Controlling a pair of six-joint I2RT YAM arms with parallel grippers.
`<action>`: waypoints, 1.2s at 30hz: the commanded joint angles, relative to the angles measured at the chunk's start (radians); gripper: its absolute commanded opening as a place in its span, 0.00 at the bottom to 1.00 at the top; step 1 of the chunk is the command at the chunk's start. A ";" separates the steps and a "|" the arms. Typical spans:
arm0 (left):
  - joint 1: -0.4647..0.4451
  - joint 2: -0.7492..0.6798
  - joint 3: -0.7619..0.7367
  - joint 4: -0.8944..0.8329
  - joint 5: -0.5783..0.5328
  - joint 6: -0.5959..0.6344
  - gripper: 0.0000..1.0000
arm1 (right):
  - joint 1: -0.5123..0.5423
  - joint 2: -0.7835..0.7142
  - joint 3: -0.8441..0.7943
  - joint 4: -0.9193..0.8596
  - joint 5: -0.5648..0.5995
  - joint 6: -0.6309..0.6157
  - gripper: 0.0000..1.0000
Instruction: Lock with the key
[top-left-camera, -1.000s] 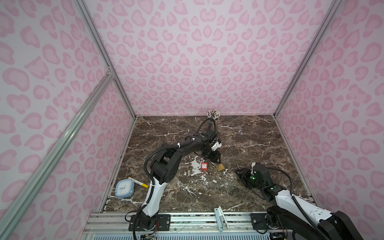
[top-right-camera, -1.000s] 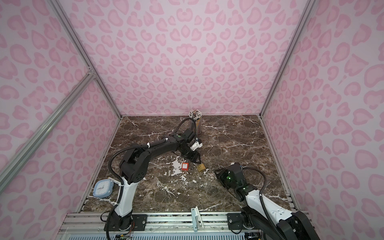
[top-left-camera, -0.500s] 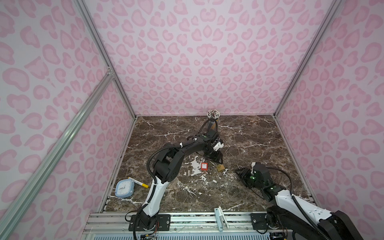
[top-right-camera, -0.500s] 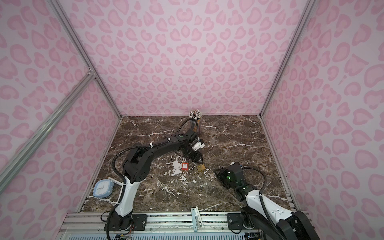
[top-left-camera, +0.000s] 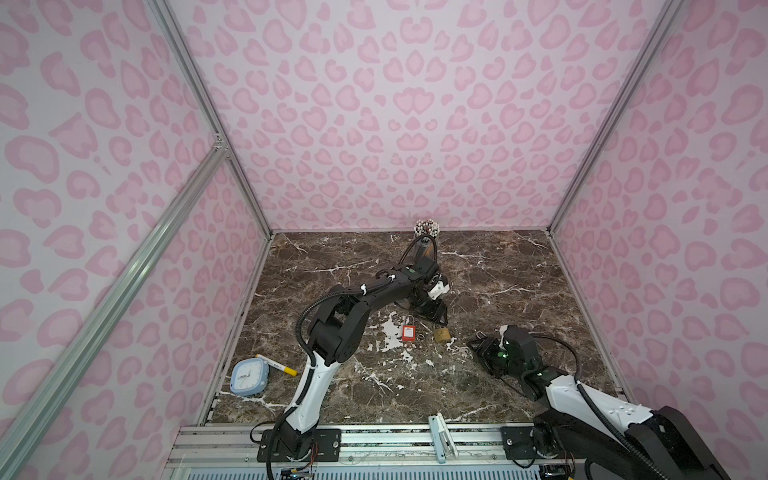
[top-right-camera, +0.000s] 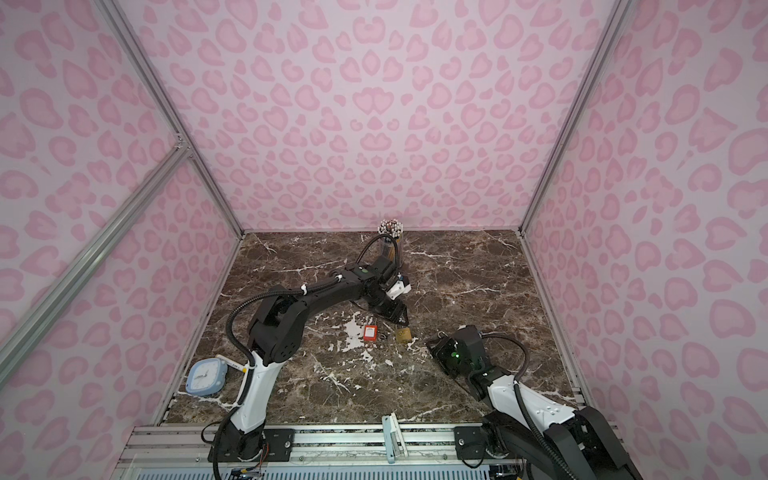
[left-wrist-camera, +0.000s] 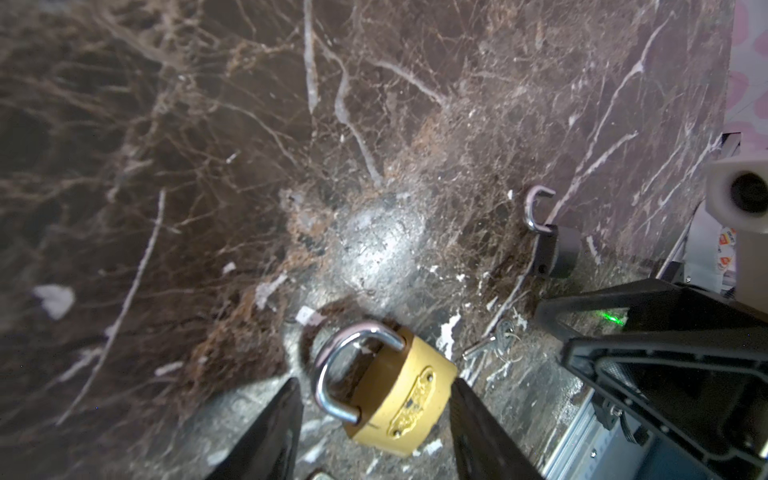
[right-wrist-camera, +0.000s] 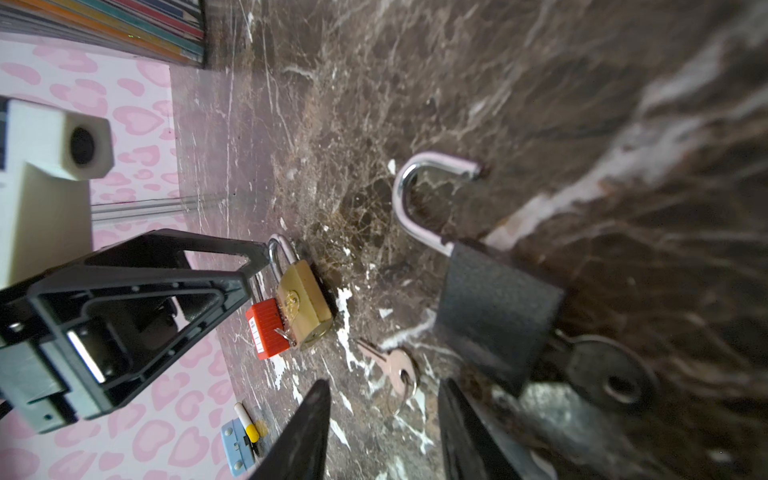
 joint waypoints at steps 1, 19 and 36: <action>-0.001 -0.071 0.005 -0.009 -0.029 0.009 0.59 | 0.001 0.034 0.011 0.043 -0.038 0.005 0.45; 0.021 -0.162 -0.015 -0.030 -0.062 0.013 0.59 | -0.033 -0.075 0.049 -0.069 0.042 -0.031 0.46; 0.041 -0.207 -0.062 -0.012 -0.068 0.005 0.59 | 0.136 0.279 0.548 -0.729 0.190 -0.606 0.35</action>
